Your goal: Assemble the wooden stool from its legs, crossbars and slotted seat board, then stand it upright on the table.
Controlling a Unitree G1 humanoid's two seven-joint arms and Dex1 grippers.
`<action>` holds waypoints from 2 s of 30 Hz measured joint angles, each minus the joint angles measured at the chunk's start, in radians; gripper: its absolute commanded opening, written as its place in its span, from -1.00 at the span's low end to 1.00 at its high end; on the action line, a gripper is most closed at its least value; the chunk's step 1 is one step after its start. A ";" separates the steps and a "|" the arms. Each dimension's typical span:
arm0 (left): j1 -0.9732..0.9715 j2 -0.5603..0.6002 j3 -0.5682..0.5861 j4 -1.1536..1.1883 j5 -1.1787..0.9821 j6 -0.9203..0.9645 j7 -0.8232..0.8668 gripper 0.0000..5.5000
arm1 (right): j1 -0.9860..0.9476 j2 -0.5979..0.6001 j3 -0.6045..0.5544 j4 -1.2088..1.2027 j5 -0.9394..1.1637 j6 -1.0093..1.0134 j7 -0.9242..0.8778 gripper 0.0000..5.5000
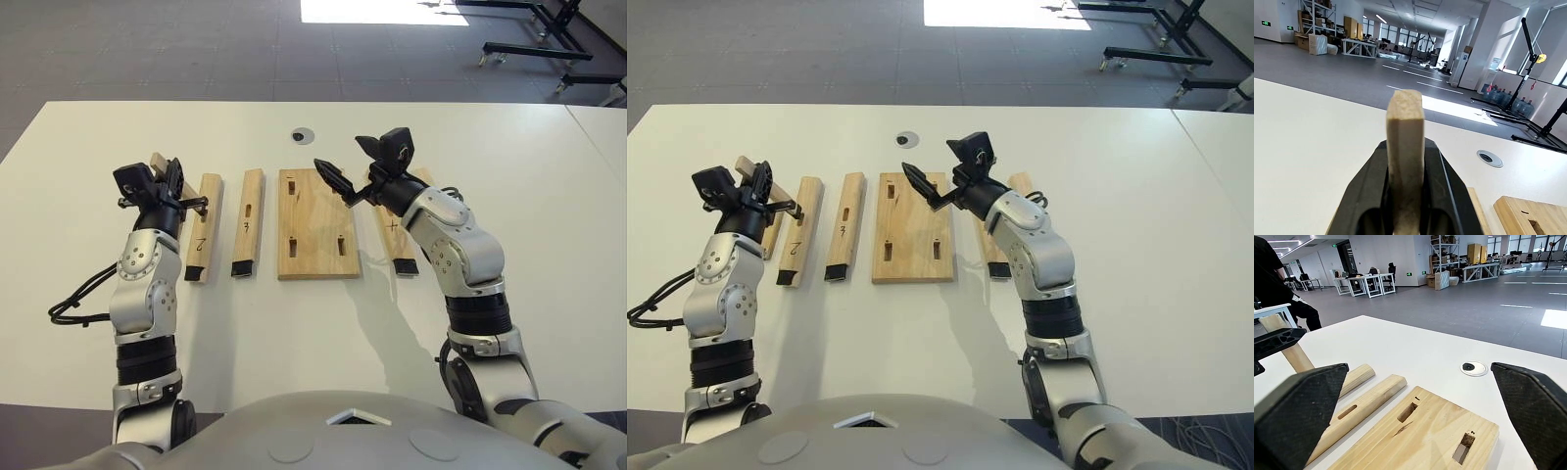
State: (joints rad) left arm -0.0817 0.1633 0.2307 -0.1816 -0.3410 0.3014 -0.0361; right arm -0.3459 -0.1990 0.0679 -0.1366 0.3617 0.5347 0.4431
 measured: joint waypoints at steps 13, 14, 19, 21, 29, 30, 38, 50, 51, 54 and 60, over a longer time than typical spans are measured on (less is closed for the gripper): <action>-0.001 -0.004 -0.024 0.114 0.052 -0.110 -0.040 -0.86 | 0.000 0.000 0.001 0.001 0.000 0.000 0.000 0.95; -0.001 -0.004 -0.028 0.119 0.057 -0.119 -0.041 -0.86 | 0.000 0.000 0.001 0.001 0.000 0.000 0.000 0.95; 0.000 -0.004 -0.045 0.122 0.083 -0.137 -0.050 -0.86 | 0.000 0.000 0.000 0.001 0.000 0.000 0.000 0.95; 0.001 -0.003 -0.049 0.122 0.089 -0.138 -0.052 -0.86 | 0.000 0.000 0.001 0.001 0.000 0.000 0.000 0.95; 0.010 0.002 -0.074 0.106 0.116 -0.135 -0.070 -0.86 | 0.000 0.007 0.001 0.001 0.000 0.000 0.000 0.95; 0.010 0.002 -0.075 0.103 0.116 -0.131 -0.070 -0.86 | 0.000 0.009 0.001 0.001 0.000 0.000 -0.001 0.95; 0.008 0.004 -0.076 0.087 0.133 -0.110 -0.069 -0.86 | 0.000 0.015 0.005 0.001 0.000 0.000 -0.001 0.95; 0.002 0.004 -0.077 0.075 0.134 -0.082 -0.070 -0.86 | 0.000 0.016 0.007 0.001 0.000 0.000 -0.002 0.95; 0.002 0.004 -0.079 0.074 0.139 -0.082 -0.070 -0.86 | 0.000 0.016 0.008 0.001 0.000 0.000 -0.002 0.95; 0.002 0.004 -0.084 0.073 0.148 -0.082 -0.073 -0.86 | 0.000 0.017 0.008 0.001 0.000 0.000 -0.003 0.95; 0.002 0.033 -0.095 0.076 0.146 -0.083 -0.139 -0.86 | 0.000 0.022 0.012 0.001 0.000 0.000 -0.004 0.95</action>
State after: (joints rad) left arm -0.0797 0.1959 0.1353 -0.1058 -0.1950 0.2184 -0.1756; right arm -0.3458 -0.1775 0.0797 -0.1359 0.3618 0.5347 0.4393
